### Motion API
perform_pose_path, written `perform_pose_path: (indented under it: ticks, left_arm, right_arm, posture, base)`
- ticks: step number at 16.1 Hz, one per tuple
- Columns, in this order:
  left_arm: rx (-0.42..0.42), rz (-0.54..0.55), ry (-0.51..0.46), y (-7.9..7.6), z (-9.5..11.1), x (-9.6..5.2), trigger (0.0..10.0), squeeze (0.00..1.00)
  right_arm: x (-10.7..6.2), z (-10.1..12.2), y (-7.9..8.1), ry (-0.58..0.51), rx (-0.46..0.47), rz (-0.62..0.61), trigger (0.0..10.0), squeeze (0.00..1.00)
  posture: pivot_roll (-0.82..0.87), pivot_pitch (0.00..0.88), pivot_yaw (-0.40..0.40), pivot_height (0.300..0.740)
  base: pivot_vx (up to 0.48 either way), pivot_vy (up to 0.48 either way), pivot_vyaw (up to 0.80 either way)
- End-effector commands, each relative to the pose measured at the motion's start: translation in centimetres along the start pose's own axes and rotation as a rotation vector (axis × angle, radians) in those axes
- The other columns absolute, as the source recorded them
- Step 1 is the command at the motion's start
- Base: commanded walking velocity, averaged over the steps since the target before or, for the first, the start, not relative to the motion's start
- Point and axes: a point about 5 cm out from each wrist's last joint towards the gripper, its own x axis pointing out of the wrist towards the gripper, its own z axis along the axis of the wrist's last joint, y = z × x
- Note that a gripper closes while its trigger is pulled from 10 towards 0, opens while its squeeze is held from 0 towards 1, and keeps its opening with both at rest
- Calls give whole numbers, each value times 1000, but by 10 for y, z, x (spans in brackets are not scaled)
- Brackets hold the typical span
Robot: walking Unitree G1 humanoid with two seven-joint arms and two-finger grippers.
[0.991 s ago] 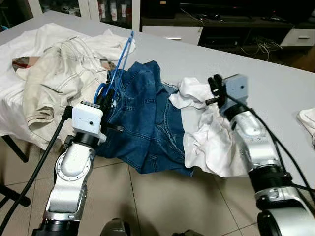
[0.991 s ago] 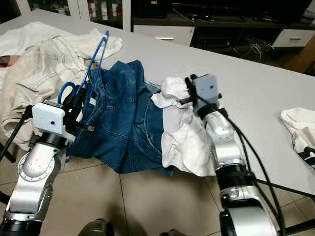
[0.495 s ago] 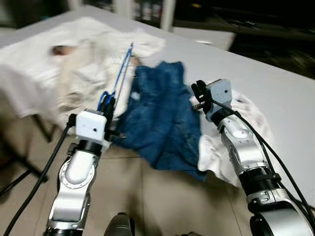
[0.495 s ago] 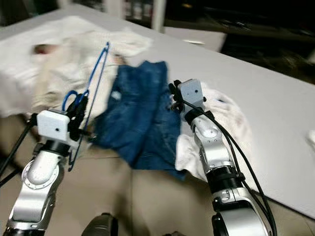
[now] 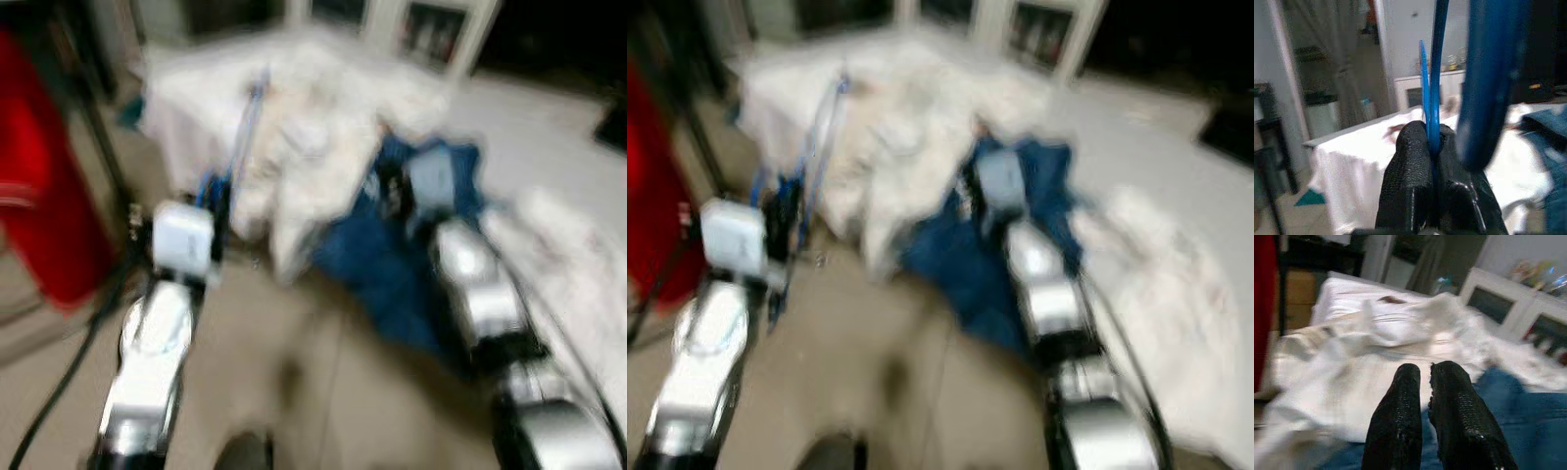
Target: Hang hanger
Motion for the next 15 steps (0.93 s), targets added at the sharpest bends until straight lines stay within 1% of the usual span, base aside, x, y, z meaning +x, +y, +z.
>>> perform_pose_path:
  ticks: [1, 2, 5, 7, 8, 9, 10, 12, 13, 14, 15]
  left_arm:
    - [-1, -16, -7, -4, 2, 3, 10000, 0]
    - [0, -20, -7, -5, 2, 3, 10000, 0]
    - [16, -47, -5, -6, 1, 4, 10000, 0]
    - [24, -64, -4, -7, 1, 4, 10000, 0]
    - [120, -202, -15, -13, -1, 2, 10000, 0]
    - [203, -282, -10, -12, -4, -1, 10000, 0]
    - [269, -322, 5, -6, -7, -2, 10000, 0]
    - [325, -283, 47, 15, -12, -2, 10000, 0]
    - [349, -239, 63, 30, -13, -1, 10000, 0]
    - [356, -228, 62, 34, -11, -1, 10000, 0]
    - [355, -226, 62, 34, -11, -1, 10000, 0]
  right_arm:
    - [-2, -3, -13, 31, -6, -37, 10000, 0]
    - [-2, -4, -13, 40, -7, -43, 10000, 0]
    - [0, -6, -16, 73, -70, -90, 10000, 0]
    - [0, -7, -16, 80, -82, -96, 10000, 0]
    - [4, -6, -7, 80, -49, -85, 10000, 706]
    - [8, -4, 3, 78, -16, -51, 10000, 1000]
    - [12, -4, 14, 86, 8, -9, 10000, 1000]
    - [16, -9, 37, 142, 12, 105, 10000, 1000]
    - [15, -15, 55, 182, -29, 220, 10000, 1000]
    - [12, -17, 65, 194, -89, 299, 10000, 1000]
    - [11, -18, 68, 197, -113, 317, 10000, 1000]
  posture:
    - [164, 10, -81, 710]
    - [164, 10, -81, 710]
    - [163, 8, -81, 710]
    - [163, 8, -81, 710]
    - [162, 10, -81, 710]
    - [161, 11, -82, 710]
    - [161, 11, -82, 710]
    - [168, 12, -84, 710]
    - [178, 13, -89, 710]
    - [178, 13, -89, 710]
    - [178, 13, -89, 710]
  base:
    - [0, 0, 0]
    - [0, 0, 0]
    - [0, 0, 0]
    - [0, 0, 0]
    - [0, 0, 0]
    - [0, 0, 0]
    - [0, 0, 0]
    - [0, 0, 0]
    - [0, 0, 0]
    - [0, 0, 0]
    - [0, 0, 0]
